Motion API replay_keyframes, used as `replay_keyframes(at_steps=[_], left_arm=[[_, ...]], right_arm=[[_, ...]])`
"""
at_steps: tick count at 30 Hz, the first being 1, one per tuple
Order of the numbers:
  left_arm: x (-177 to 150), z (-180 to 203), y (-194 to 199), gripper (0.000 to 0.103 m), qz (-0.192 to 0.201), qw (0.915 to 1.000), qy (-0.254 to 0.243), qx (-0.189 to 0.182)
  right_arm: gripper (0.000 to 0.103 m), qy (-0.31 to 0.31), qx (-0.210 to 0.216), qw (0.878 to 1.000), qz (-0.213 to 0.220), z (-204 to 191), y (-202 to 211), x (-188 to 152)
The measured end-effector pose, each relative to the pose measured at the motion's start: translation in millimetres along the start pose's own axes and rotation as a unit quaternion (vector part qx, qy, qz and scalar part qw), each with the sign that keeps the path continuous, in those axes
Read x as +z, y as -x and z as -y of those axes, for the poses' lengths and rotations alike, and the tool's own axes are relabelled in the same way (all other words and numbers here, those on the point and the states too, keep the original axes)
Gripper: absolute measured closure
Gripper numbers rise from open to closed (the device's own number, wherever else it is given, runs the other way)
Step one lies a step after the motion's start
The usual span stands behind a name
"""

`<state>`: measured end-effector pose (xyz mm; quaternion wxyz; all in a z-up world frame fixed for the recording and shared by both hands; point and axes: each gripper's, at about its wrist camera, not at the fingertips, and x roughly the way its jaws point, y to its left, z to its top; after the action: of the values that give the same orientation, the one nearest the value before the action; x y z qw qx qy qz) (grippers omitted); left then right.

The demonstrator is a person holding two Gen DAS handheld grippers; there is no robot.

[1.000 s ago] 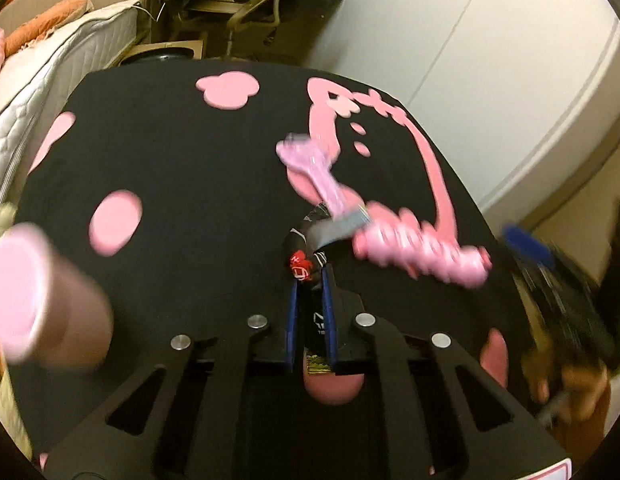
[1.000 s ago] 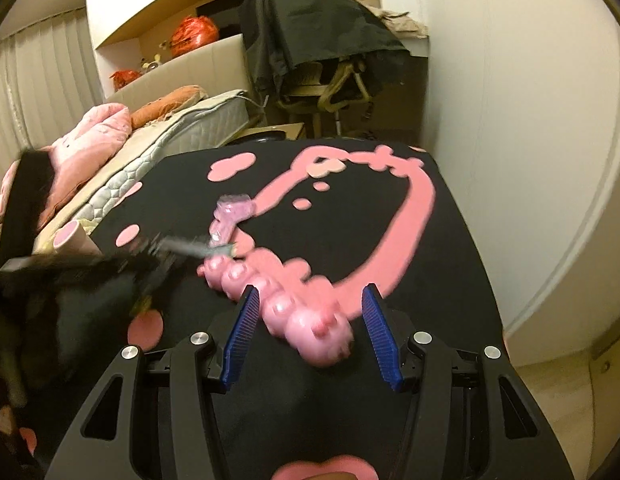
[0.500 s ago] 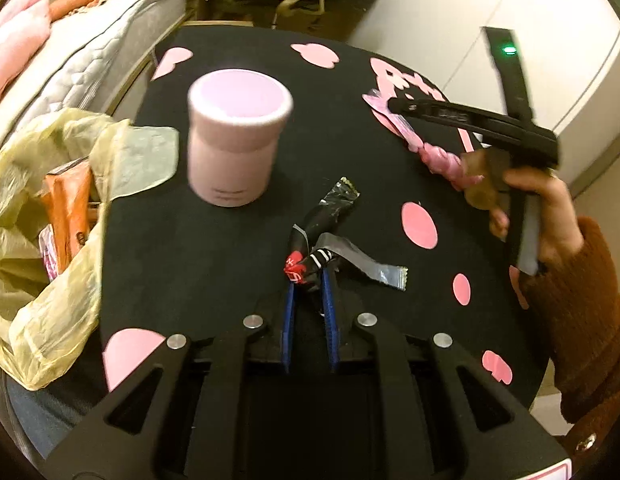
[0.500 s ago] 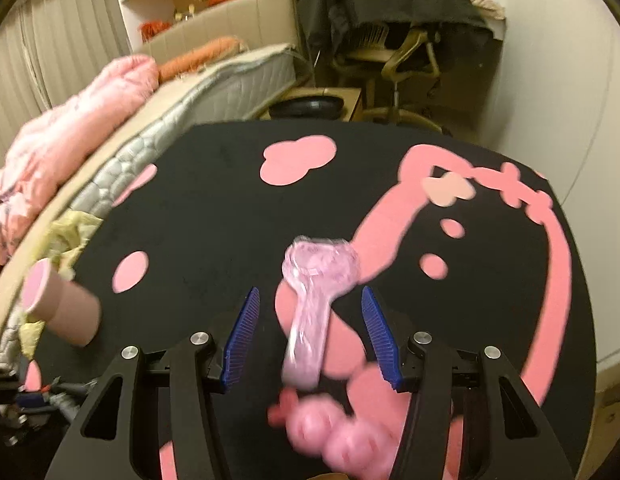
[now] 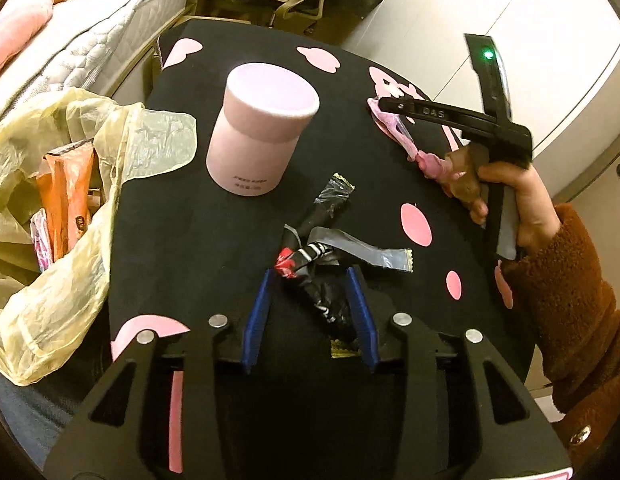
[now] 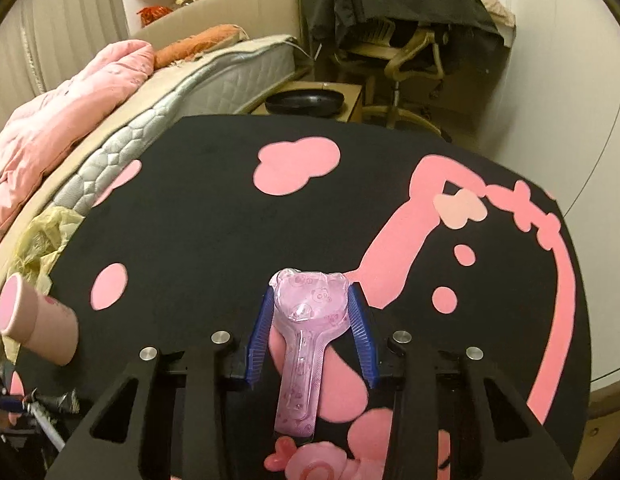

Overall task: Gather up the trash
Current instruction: 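Grasp the black-red wrapper with the left gripper while the right grasps the clear pink tray, then carry the wrapper and the clear pink tray over the yellow bag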

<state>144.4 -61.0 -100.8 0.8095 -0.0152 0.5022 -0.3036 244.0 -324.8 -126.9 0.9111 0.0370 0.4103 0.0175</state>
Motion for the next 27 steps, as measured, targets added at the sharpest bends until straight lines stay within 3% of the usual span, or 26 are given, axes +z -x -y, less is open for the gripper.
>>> replay_keyframes(at_steps=[10, 18, 19, 21, 27], left_arm=[[1, 4, 23, 0.06, 0.023, 0.9994, -0.02, 0.015], [14, 8, 9, 0.06, 0.024, 0.9985, -0.022, 0.043], [13, 9, 6, 0.062, 0.021, 0.9986, -0.023, 0.042], [11, 13, 1, 0.082, 0.014, 0.9987, -0.025, 0.043], [5, 16, 15, 0.084, 0.031, 0.9984, -0.026, 0.04]], right_arm=[[0.067, 0.02, 0.03, 0.997, 0.069, -25, 80, -17], [0.067, 0.042, 0.036, 0.995, 0.087, -45, 119, -36], [0.067, 0.045, 0.037, 0.994, 0.087, -47, 124, -39], [0.067, 0.048, 0.038, 0.994, 0.088, -50, 131, -43], [0.067, 0.061, 0.043, 0.993, 0.092, -62, 149, -52]])
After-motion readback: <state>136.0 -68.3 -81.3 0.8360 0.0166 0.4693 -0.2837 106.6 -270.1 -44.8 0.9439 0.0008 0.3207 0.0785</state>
